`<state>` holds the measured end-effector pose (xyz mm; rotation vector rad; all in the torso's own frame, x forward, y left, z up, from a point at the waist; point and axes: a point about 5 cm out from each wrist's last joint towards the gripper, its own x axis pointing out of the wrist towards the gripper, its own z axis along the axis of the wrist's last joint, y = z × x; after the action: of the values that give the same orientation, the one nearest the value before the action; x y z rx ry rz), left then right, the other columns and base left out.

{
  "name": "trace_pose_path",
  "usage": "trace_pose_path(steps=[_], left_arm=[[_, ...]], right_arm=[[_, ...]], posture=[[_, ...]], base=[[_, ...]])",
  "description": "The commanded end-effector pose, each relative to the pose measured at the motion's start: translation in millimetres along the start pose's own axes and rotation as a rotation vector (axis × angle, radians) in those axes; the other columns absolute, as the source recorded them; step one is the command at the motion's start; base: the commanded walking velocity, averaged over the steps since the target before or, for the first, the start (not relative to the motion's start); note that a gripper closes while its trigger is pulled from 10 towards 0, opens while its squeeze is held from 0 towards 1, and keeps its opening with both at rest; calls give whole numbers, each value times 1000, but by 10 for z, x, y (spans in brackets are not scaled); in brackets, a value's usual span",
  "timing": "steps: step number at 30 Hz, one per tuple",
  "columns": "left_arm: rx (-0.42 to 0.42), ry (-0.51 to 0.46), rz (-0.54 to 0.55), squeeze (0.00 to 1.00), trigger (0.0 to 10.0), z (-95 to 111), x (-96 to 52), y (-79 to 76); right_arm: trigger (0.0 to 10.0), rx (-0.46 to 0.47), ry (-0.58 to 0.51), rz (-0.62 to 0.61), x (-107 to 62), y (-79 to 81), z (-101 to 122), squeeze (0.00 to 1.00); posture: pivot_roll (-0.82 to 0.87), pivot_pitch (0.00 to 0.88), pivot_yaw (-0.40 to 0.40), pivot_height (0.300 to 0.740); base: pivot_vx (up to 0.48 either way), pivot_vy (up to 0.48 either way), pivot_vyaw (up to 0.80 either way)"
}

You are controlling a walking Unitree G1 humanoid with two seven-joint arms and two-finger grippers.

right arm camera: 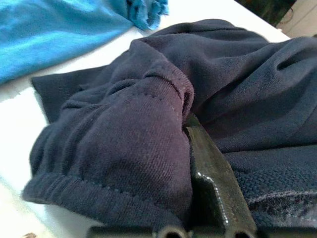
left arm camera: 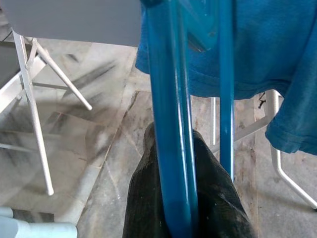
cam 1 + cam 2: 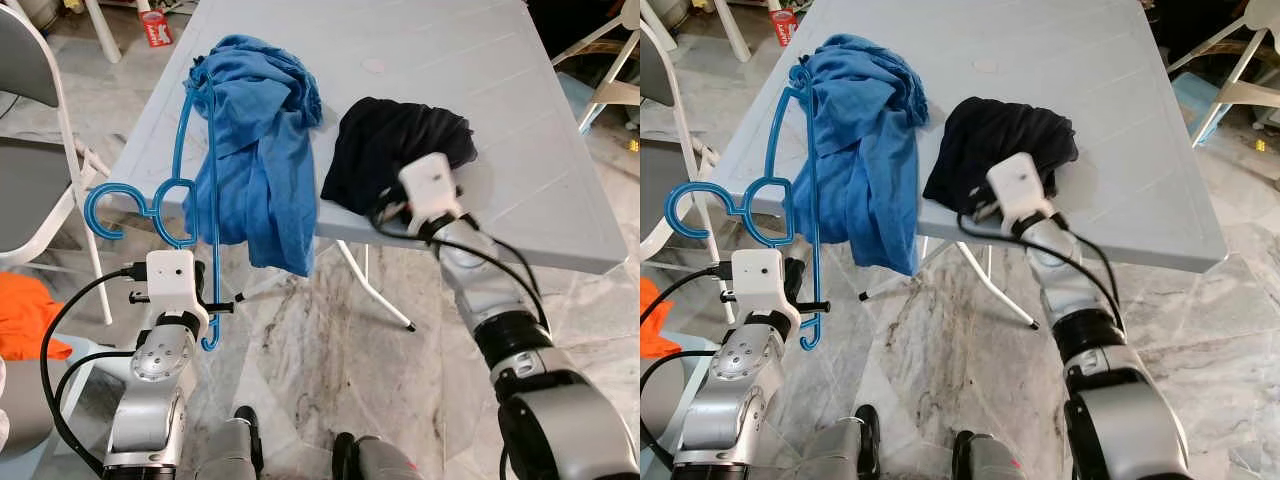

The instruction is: Hang hanger

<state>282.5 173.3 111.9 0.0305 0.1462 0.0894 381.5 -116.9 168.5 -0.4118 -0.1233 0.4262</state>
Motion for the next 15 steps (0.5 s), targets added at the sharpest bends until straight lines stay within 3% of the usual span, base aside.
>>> trace_pose_path(steps=[1,2,6,10,11,12,13,14,15], left_arm=[[1,5,-18,0,10000,-21,-3,-30],[1,6,-18,0,10000,-21,-4,-29],[2,5,-18,0,10000,-18,-5,-28],[4,5,-18,0,10000,-19,-4,-28],[4,5,-18,0,10000,-17,-5,-30],[4,4,-19,0,10000,-16,-6,-31],[4,4,-19,0,10000,-15,-6,-31],[5,4,-18,0,10000,-14,-7,-31],[4,4,-18,0,10000,-15,-7,-33]], right_arm=[[10000,13,54,-42,-23,14,-104,133],[10000,39,53,-66,-17,-9,-96,0],[10000,121,51,-96,-4,-29,-80,0],[10000,341,56,-155,4,-45,-84,0],[10000,410,53,-134,3,-24,-86,1000],[10000,450,49,-119,1,-9,-84,1000],[10000,307,73,-96,-8,13,-97,1000],[10000,-38,106,-74,-28,29,-123,1000],[10000,-99,101,-93,-36,19,-130,1000]], posture=[[-4,190,-52,740],[-4,191,-51,740],[-4,192,-49,740],[-4,193,-47,740],[-4,193,-47,740],[-4,193,-47,740],[-5,193,-45,740],[-7,194,-44,740],[-6,194,-45,740]], base=[[0,0,0],[0,0,0],[0,0,0],[0,0,0],[0,0,0],[0,0,0],[0,0,0],[0,0,0],[0,0,0]])
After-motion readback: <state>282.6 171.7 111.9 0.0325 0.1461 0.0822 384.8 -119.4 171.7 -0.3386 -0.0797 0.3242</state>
